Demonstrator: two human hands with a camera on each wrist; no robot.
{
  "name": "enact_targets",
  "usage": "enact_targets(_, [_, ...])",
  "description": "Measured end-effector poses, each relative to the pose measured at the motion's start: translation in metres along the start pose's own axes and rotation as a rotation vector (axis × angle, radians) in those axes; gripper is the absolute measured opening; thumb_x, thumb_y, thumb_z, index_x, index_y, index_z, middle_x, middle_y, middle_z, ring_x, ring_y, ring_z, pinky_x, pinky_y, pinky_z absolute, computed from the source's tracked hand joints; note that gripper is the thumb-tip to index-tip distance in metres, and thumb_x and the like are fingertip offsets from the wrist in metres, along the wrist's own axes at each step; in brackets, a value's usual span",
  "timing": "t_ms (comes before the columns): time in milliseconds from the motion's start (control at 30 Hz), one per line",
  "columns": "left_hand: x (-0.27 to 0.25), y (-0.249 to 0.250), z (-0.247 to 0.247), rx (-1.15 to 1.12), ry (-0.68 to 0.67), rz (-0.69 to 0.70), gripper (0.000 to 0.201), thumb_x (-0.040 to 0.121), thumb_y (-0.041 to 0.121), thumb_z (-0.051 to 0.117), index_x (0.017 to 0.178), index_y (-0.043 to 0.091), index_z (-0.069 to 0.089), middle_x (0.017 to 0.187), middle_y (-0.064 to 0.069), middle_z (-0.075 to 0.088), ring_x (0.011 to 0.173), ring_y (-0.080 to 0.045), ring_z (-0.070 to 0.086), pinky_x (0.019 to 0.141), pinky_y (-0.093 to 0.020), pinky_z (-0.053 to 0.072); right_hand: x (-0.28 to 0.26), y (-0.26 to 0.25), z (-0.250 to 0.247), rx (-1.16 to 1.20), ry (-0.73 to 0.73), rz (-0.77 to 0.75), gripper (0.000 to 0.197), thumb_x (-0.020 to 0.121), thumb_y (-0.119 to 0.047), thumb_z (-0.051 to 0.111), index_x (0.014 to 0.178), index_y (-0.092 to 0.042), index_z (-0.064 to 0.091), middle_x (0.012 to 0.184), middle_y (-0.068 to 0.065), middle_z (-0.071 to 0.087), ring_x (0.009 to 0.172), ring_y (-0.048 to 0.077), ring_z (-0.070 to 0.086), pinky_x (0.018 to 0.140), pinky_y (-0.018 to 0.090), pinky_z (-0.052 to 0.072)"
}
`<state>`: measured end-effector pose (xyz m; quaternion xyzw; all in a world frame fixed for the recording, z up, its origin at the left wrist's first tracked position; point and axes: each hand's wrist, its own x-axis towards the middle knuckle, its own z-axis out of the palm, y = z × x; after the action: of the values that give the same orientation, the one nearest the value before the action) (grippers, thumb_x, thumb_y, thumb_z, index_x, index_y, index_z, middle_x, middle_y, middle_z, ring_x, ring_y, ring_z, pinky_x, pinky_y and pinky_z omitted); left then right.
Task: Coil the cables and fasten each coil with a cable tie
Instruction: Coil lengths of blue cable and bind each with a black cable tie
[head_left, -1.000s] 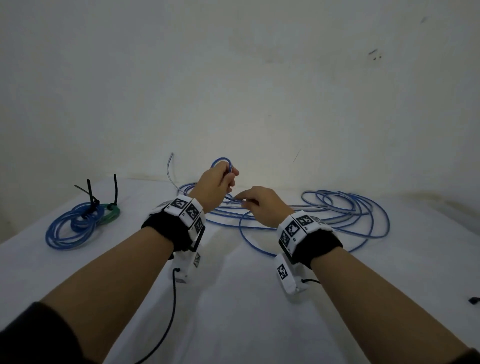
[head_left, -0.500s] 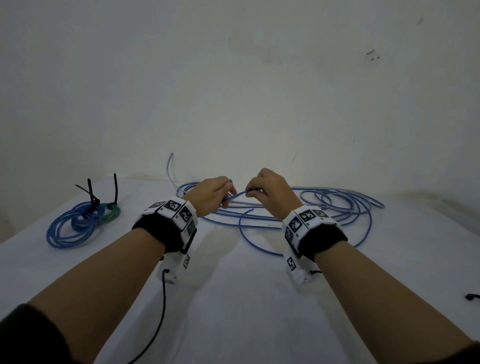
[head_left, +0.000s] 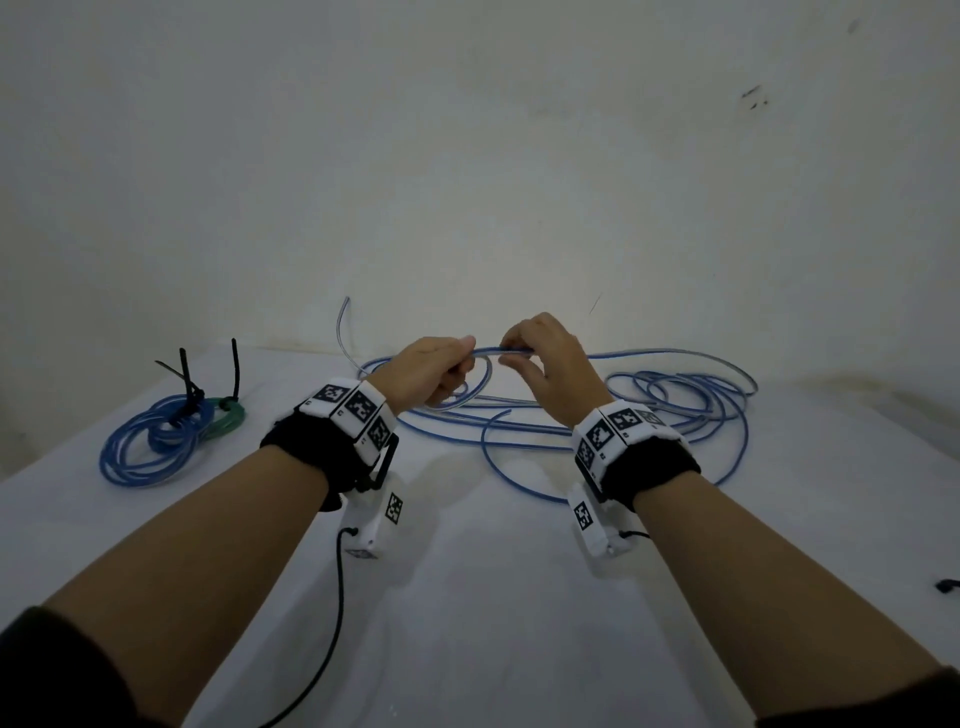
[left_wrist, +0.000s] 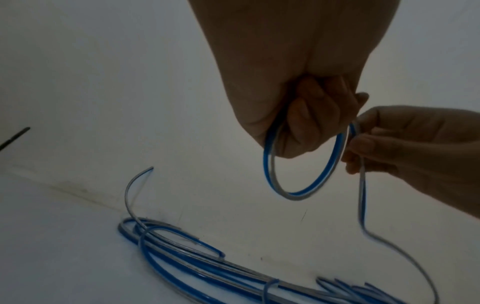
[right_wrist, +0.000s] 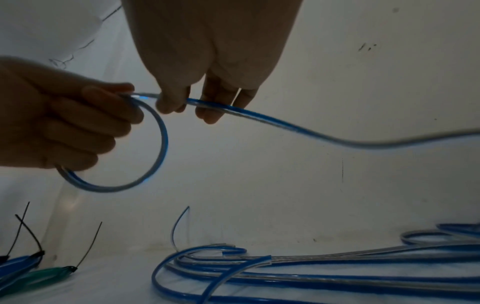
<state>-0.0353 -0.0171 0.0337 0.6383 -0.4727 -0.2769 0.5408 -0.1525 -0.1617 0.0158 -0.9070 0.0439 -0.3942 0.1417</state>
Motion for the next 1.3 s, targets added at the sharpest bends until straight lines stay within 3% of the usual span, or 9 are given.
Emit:
enact_targets(100, [0.001, 0.006, -0.001, -0.147, 0.008, 0.018, 0.041, 0.101, 0.033, 0.028, 0.064, 0.018, 0.036, 0.047, 0.011, 0.026, 0.041, -0.005, 0.017, 0.040, -0.016, 0.015, -0.004, 0.010, 0.001, -0.028, 0.049, 0.059, 0.012, 0.090, -0.006, 0.053, 0.098, 0.000, 0.058, 0.091, 0.015, 0.056, 0.082, 0.026, 0.053, 0.073, 0.022, 0.037])
enact_targets(367, [0.007, 0.011, -0.011, -0.608, -0.027, 0.059, 0.034, 0.097, 0.021, 0.020, 0.067, 0.018, 0.036, 0.044, 0.011, 0.028, 0.033, -0.002, 0.023, 0.040, -0.019, 0.013, -0.024, 0.037, 0.003, 0.027, 0.123, 0.465, 0.013, 0.095, -0.008, 0.043, 0.105, -0.001, 0.048, 0.095, 0.015, 0.063, 0.082, 0.030, 0.058, 0.071, 0.037, 0.046])
enact_targets(467, [0.007, 0.013, -0.011, -0.663, 0.013, 0.099, 0.033, 0.099, 0.022, 0.022, 0.073, 0.017, 0.041, 0.047, 0.011, 0.033, 0.036, -0.003, 0.027, 0.041, -0.017, 0.022, -0.025, 0.045, 0.004, 0.037, 0.164, 0.455, 0.020, 0.096, -0.009, 0.045, 0.101, 0.002, 0.060, 0.093, 0.019, 0.057, 0.081, 0.034, 0.058, 0.076, 0.038, 0.048])
enact_targets(600, [0.011, 0.011, -0.003, -0.639, 0.077, 0.222, 0.032, 0.101, 0.020, 0.021, 0.080, 0.016, 0.044, 0.053, 0.009, 0.045, 0.044, -0.005, 0.035, 0.049, -0.019, 0.032, -0.021, 0.037, 0.010, 0.111, 0.185, 0.394, 0.025, 0.095, -0.002, 0.045, 0.112, 0.006, 0.062, 0.097, 0.018, 0.045, 0.084, 0.023, 0.052, 0.075, 0.007, 0.038])
enact_targets(700, [0.014, 0.010, 0.001, -0.610, 0.120, 0.289, 0.032, 0.102, 0.018, 0.020, 0.082, 0.017, 0.044, 0.058, 0.009, 0.053, 0.049, -0.006, 0.041, 0.056, -0.023, 0.030, -0.014, 0.029, 0.014, 0.124, 0.094, 0.369, 0.027, 0.096, -0.005, 0.046, 0.119, 0.002, 0.058, 0.088, 0.007, 0.042, 0.074, 0.017, 0.042, 0.071, 0.023, 0.034])
enact_targets(867, [0.018, 0.008, 0.003, -0.632, 0.156, 0.314, 0.029, 0.102, 0.016, 0.022, 0.082, 0.017, 0.043, 0.061, 0.008, 0.058, 0.051, -0.007, 0.044, 0.059, -0.024, 0.030, -0.008, 0.019, 0.013, 0.287, 0.270, 0.481, 0.002, 0.090, -0.009, 0.056, 0.088, -0.009, 0.058, 0.083, 0.011, 0.061, 0.062, 0.015, 0.056, 0.060, 0.015, 0.043])
enact_targets(1067, [0.022, 0.007, 0.009, -0.355, 0.244, 0.383, 0.026, 0.103, 0.017, 0.024, 0.085, 0.014, 0.042, 0.080, 0.000, 0.067, 0.070, -0.012, 0.056, 0.072, -0.021, 0.049, -0.004, 0.004, 0.022, 0.233, 0.078, 0.317, 0.013, 0.089, -0.003, 0.054, 0.092, 0.000, 0.066, 0.084, 0.007, 0.062, 0.077, 0.017, 0.051, 0.071, 0.020, 0.037])
enact_targets(1200, [0.026, -0.005, 0.009, 0.083, 0.342, 0.392, 0.021, 0.102, 0.016, 0.028, 0.087, 0.017, 0.043, 0.094, -0.009, 0.066, 0.086, -0.019, 0.062, 0.085, -0.026, 0.050, 0.000, -0.012, 0.018, 0.263, -0.086, 0.251, 0.021, 0.094, -0.007, 0.047, 0.092, -0.001, 0.067, 0.067, -0.004, 0.054, 0.065, 0.011, 0.047, 0.062, 0.012, 0.035])
enact_targets(1300, [0.022, -0.016, 0.006, 0.410, 0.309, 0.336, 0.021, 0.101, 0.023, 0.031, 0.086, 0.012, 0.040, 0.084, -0.013, 0.063, 0.079, -0.029, 0.061, 0.079, -0.040, 0.051, 0.001, -0.019, 0.014, 0.268, -0.136, 0.212, 0.014, 0.089, -0.011, 0.058, 0.086, 0.000, 0.066, 0.059, -0.007, 0.048, 0.055, 0.004, 0.042, 0.055, 0.013, 0.033])
